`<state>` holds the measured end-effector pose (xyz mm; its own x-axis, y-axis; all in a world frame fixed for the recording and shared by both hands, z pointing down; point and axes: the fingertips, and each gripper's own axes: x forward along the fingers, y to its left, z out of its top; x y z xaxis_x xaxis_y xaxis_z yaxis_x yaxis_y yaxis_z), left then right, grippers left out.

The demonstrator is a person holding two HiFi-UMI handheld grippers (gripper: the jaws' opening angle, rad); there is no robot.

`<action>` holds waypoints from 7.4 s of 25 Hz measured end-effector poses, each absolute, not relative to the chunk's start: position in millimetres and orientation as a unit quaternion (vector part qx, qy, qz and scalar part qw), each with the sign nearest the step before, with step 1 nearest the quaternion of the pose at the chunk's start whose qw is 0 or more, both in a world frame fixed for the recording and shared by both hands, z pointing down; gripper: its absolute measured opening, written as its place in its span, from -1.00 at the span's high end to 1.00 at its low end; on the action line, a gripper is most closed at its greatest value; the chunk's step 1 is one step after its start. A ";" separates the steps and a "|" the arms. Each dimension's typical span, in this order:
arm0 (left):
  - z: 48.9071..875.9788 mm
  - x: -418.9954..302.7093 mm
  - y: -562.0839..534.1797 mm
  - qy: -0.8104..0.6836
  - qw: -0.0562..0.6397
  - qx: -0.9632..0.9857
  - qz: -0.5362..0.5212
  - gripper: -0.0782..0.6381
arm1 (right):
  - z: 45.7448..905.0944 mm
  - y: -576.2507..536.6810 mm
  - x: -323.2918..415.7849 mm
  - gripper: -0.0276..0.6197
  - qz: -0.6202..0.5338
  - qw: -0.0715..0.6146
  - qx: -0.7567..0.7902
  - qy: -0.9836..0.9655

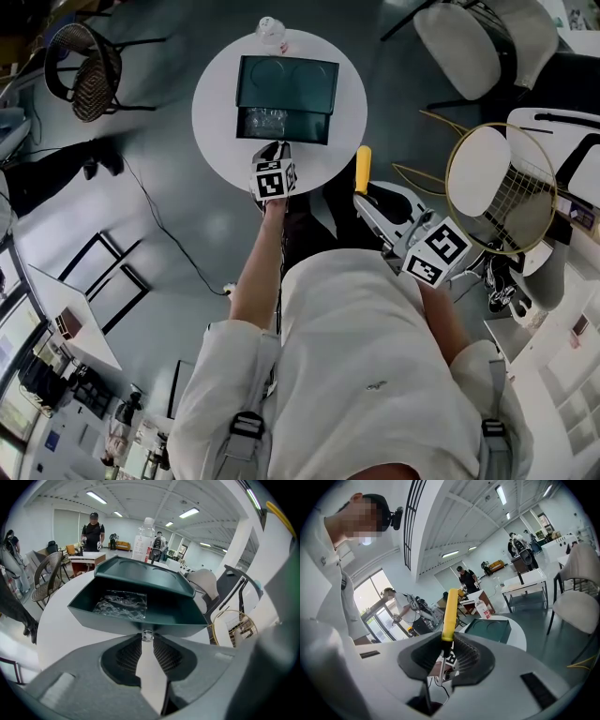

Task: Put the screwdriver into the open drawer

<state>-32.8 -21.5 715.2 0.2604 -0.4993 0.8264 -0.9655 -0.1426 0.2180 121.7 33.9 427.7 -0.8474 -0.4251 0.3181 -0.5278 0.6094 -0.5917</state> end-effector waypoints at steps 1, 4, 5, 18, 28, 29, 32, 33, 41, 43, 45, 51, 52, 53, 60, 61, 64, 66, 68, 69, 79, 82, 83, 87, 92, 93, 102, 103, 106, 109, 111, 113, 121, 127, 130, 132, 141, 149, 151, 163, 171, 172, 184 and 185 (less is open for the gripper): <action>715.1 -32.6 -18.7 -0.526 0.389 0.695 0.299 0.54 | 426.8 33.8 119.4 0.65 0.352 0.072 0.266 -0.895; 715.4 -32.7 -10.5 -0.518 0.390 0.698 0.303 0.54 | 424.8 34.4 114.2 0.65 0.350 0.072 0.263 -0.896; 715.3 -33.1 -8.0 -0.517 0.389 0.699 0.304 0.54 | 424.4 34.9 113.0 0.65 0.349 0.073 0.262 -0.897; 713.5 -34.3 15.1 -0.499 0.393 0.707 0.310 0.54 | 414.9 36.0 94.5 0.65 0.339 0.071 0.256 -0.903; 679.6 -52.4 23.3 -0.500 0.385 0.721 0.288 0.55 | 403.3 28.2 75.0 0.65 0.319 0.057 0.261 -0.909; 673.2 -53.9 23.2 -0.499 0.382 0.724 0.283 0.56 | 402.0 26.5 73.2 0.65 0.316 0.057 0.263 -0.910; 650.8 -57.6 22.0 -0.498 0.372 0.736 0.268 0.62 | 399.4 20.9 68.1 0.65 0.310 0.055 0.266 -0.911; 642.5 -57.8 21.7 -0.497 0.367 0.741 0.263 0.64 | 399.5 19.1 66.6 0.65 0.308 0.055 0.267 -0.911; 585.1 -52.8 28.7 -0.481 0.353 0.775 0.210 0.75 | 410.2 5.9 45.4 0.65 0.298 0.076 0.256 -0.916; 574.5 -52.3 31.8 -0.481 0.353 0.778 0.196 0.75 | 417.9 4.3 40.6 0.65 0.292 0.090 0.249 -0.919; 565.5 -53.3 34.6 -0.481 0.355 0.780 0.182 0.75 | 427.3 2.6 35.5 0.65 0.286 0.105 0.241 -0.921; 542.3 -60.2 42.8 -0.470 0.355 0.795 0.147 0.75 | 469.6 -5.4 19.9 0.65 0.278 0.156 0.217 -0.923; 539.4 -62.1 44.1 -0.470 0.352 0.796 0.145 0.75 | 480.0 -6.5 17.9 0.65 0.272 0.174 0.213 -0.922; 537.0 -64.4 45.8 -0.471 0.350 0.796 0.144 0.75 | 490.5 -7.2 15.7 0.65 0.266 0.191 0.208 -0.922; 532.1 -80.6 57.2 -0.480 0.357 0.789 0.140 0.75 | 555.2 -18.6 -3.5 0.65 0.229 0.286 0.172 -0.914; 532.8 -82.9 58.8 -0.480 0.362 0.787 0.138 0.75 | 563.3 -21.5 -7.2 0.65 0.226 0.296 0.168 -0.913; 535.7 -88.6 65.6 -0.485 0.377 0.778 0.133 0.75 | 588.0 -28.3 -17.0 0.65 0.208 0.333 0.155 -0.907; 535.8 -88.5 69.4 -0.488 0.381 0.775 0.131 0.75 | 606.2 -30.8 -20.2 0.65 0.187 0.363 0.144 -0.901; 535.2 -88.3 71.6 -0.489 0.383 0.773 0.128 0.75 | 624.1 -32.6 -24.3 0.65 0.167 0.392 0.131 -0.895; 535.2 -88.7 72.4 -0.489 0.385 0.772 0.127 0.75 | 632.2 -33.4 -27.0 0.65 0.157 0.406 0.124 -0.892; 545.5 -94.1 80.0 -0.493 0.409 0.758 0.124 0.75 | 694.2 -42.9 -36.8 0.65 0.123 0.504 0.095 -0.849; 550.0 -94.7 82.7 -0.493 0.418 0.753 0.122 0.75 | 709.0 -44.3 -36.7 0.65 0.124 0.524 0.094 -0.837; 550.5 -95.1 83.7 -0.493 0.420 0.752 0.122 0.75 | 712.6 -44.8 -37.5 0.65 0.124 0.528 0.096 -0.835; 550.8 -96.6 87.7 -0.493 0.421 0.751 0.127 0.75 | 721.2 -44.3 -40.8 0.65 0.126 0.530 0.095 -0.833; 553.8 -99.5 91.7 -0.501 0.426 0.743 0.127 0.75 | 728.6 -44.9 -38.4 0.65 0.125 0.533 0.099 -0.831; 554.3 -100.5 93.1 -0.501 0.427 0.742 0.128 0.75 | 729.5 -44.2 -39.8 0.65 0.125 0.534 0.099 -0.830; 555.4 -103.3 96.7 -0.502 0.426 0.741 0.132 0.75 | 731.1 -46.5 -39.0 0.59 0.131 0.537 0.115 -0.825; 555.3 -103.9 97.0 -0.503 0.425 0.741 0.132 0.75 | 730.1 -46.5 -38.6 0.59 0.131 0.537 0.116 -0.825; 555.4 -105.7 98.6 -0.504 0.423 0.742 0.131 0.75 | 728.3 -45.8 -37.2 0.59 0.126 0.537 0.117 -0.826; 553.9 -108.4 98.4 -0.504 0.419 0.744 0.129 0.75 | 722.9 -47.9 -37.2 0.59 0.120 0.536 0.123 -0.827; 552.9 -108.8 98.4 -0.504 0.417 0.746 0.129 0.75 | 718.3 -47.9 -35.0 0.59 0.120 0.535 0.128 -0.827; 553.3 -108.5 98.7 -0.503 0.415 0.747 0.128 0.75 | 713.2 -47.7 -32.2 0.61 0.118 0.532 0.134 -0.828; 542.7 -109.6 94.0 -0.490 0.396 0.767 0.124 0.75 | 675.3 -42.0 -26.9 0.64 0.112 0.517 0.160 -0.833; 529.4 -112.6 86.8 -0.473 0.374 0.788 0.122 0.75 | 647.0 -31.2 -22.3 0.67 0.110 0.505 0.188 -0.835; 524.9 -112.6 83.9 -0.462 0.363 0.799 0.123 0.75 | 632.4 -22.2 -18.2 0.69 0.114 0.495 0.208 -0.836; 521.5 -110.4 81.7 -0.454 0.356 0.807 0.122 0.75 | 621.4 -16.9 -13.9 0.71 0.113 0.488 0.222 -0.837; 498.3 -97.5 74.5 -0.399 0.323 0.850 0.116 0.75 | 559.6 9.4 -3.3 0.80 0.132 0.409 0.301 -0.851; 463.6 -70.6 70.5 -0.353 0.289 0.883 0.107 0.75 | 503.4 48.1 17.1 0.86 0.190 0.295 0.360 -0.865; 453.2 -67.3 70.9 -0.345 0.280 0.890 0.102 0.75 | 484.8 54.5 20.7 0.86 0.198 0.263 0.375 -0.866; 428.6 -59.1 76.2 -0.333 0.253 0.904 0.092 0.75 | 390.3 78.7 32.9 0.90 0.223 0.064 0.406 -0.884; 428.1 -69.7 66.5 -0.340 0.253 0.901 0.094 0.75 | 387.9 72.0 22.1 0.90 0.222 0.060 0.396 -0.889; 428.3 -69.9 65.8 -0.340 0.253 0.901 0.095 0.75 | 388.0 71.3 22.2 0.90 0.224 0.059 0.397 -0.888; 431.9 -59.7 61.6 -0.335 0.255 0.902 0.097 0.75 | 390.0 69.5 21.1 0.90 0.228 0.065 0.391 -0.889; 432.4 -59.6 61.2 -0.335 0.255 0.902 0.098 0.75 | 390.0 69.0 21.8 0.90 0.228 0.065 0.391 -0.889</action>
<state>-59.6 61.2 432.4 0.7569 -0.5541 0.3466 -0.6535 -0.6459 0.3946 21.8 69.0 390.0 -0.6853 -0.6663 0.2941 -0.7256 0.5902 -0.3537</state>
